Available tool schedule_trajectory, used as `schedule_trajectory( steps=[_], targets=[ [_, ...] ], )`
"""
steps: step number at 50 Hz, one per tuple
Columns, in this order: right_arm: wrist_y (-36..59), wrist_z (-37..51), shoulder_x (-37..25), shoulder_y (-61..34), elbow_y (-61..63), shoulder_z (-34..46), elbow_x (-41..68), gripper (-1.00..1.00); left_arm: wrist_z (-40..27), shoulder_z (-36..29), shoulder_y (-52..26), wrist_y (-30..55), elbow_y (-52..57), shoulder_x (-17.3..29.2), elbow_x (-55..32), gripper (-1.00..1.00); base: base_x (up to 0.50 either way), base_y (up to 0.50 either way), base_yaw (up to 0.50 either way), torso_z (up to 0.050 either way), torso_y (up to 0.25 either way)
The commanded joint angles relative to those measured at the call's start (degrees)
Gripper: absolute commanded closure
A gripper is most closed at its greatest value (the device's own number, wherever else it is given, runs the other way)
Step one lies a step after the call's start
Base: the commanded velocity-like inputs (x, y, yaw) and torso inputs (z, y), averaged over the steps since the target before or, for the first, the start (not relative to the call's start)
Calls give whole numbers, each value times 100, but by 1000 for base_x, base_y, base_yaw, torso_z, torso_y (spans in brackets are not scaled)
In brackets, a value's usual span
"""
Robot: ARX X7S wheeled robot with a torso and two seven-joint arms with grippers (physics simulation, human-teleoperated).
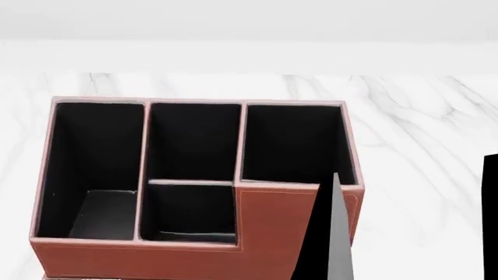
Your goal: Pick up the yellow and white mug and place it to the right of the caddy.
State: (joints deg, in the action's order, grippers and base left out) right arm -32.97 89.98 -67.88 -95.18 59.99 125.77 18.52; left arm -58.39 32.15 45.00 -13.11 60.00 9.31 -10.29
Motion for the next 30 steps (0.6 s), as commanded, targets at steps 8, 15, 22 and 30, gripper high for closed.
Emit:
schedule_trajectory(
  steps=[8,15,22,30],
  targets=[
    [63,0,31,2,1,24,-13,-100,-45,-69,-1,33,0,93,25,-100,500,0,0,0,1],
    [65,0,-16,26,1,-17,-68,-100,-62,-76,-1,38,0,116,25,-100,241,0,0,0,2],
    [136,0,55,224,1,-208,-26,-100,-94,-77,-1,57,0,162,3,-100,0,0,0,0,0],
    [375,0,131,304,1,-320,120,-100,-195,-119,-1,107,0,275,3,-100,-189,0,0,0,1]
  ],
)
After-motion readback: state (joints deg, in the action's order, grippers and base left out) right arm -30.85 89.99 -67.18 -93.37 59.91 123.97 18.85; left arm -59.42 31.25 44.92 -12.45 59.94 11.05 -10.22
